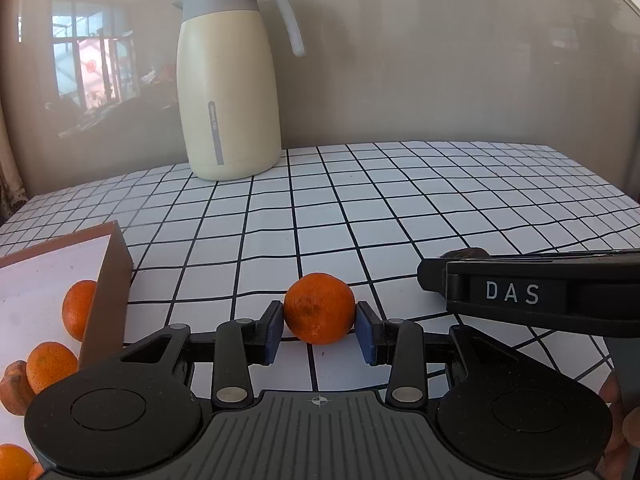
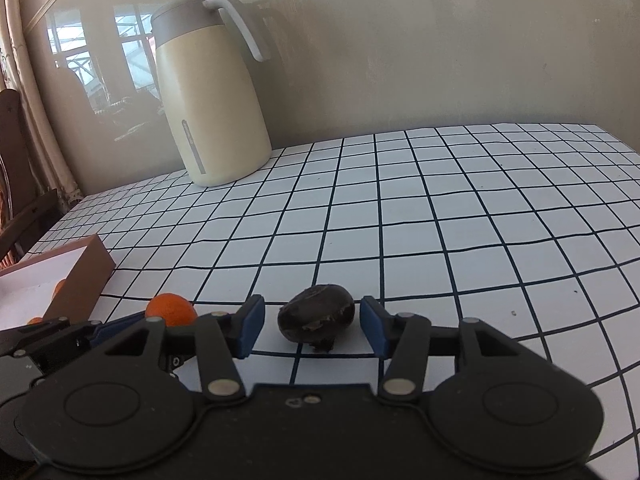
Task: Organize fruits
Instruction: 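Close the right tool on the dark brown fruit while the left tool grasps an orange, then lift and carry the dark fruit and orange over the white box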
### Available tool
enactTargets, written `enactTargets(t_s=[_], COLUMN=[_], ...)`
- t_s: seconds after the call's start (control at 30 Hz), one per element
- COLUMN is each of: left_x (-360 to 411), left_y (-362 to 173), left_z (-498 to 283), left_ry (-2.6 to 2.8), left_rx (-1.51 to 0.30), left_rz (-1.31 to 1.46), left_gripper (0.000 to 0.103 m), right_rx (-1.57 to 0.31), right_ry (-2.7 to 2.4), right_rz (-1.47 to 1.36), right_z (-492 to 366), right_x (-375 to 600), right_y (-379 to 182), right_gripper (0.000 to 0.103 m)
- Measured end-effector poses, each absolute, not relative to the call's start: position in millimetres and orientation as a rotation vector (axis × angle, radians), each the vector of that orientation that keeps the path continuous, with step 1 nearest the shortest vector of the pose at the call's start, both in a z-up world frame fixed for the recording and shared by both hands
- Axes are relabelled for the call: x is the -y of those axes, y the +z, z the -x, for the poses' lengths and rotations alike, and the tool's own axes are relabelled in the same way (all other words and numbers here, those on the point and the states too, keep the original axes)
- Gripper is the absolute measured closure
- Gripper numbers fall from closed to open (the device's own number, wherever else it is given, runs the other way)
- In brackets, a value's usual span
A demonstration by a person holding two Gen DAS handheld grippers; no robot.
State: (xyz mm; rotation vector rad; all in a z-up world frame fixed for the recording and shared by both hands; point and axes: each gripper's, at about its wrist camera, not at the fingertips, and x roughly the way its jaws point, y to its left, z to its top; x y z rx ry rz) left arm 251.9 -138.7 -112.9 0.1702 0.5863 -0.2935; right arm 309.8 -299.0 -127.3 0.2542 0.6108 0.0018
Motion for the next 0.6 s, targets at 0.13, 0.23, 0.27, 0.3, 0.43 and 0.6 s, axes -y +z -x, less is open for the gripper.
enactTargets(t_s=[0.13, 0.23, 0.27, 0.3, 0.43, 0.6], left_x=[140.6, 139.1, 139.1, 139.5, 141.1, 141.5], left_y=[-114.1, -113.2, -112.6, -112.4, -112.9, -113.1], left_z=[-254.0, -256.6, -257.1, -257.8, -259.0, -259.2], left_ry=[-0.285, -0.283, -0.284, -0.282, -0.28, -0.296], left_rx=[-0.592, -0.598, -0.597, -0.597, -0.596, -0.604], left_rz=[-0.173, -0.153, -0.149, -0.149, -0.144, -0.127], left_gripper=[0.064, 0.064, 0.062, 0.061, 0.046, 0.046], right_rx=[-0.614, -0.61, -0.609, -0.608, -0.605, -0.602], right_ry=[-0.001, -0.008, -0.011, -0.013, -0.01, -0.01], right_rz=[-0.253, -0.25, -0.249, -0.249, -0.236, -0.249], right_z=[-313.4, -313.8, -313.8, -313.3, -311.3, -310.4], right_x=[297.2, 296.8, 297.0, 297.2, 296.0, 297.1], right_y=[-129.7, -129.6, -129.8, -130.1, -130.4, -130.7], right_gripper=[0.06, 0.065, 0.07, 0.07, 0.07, 0.07])
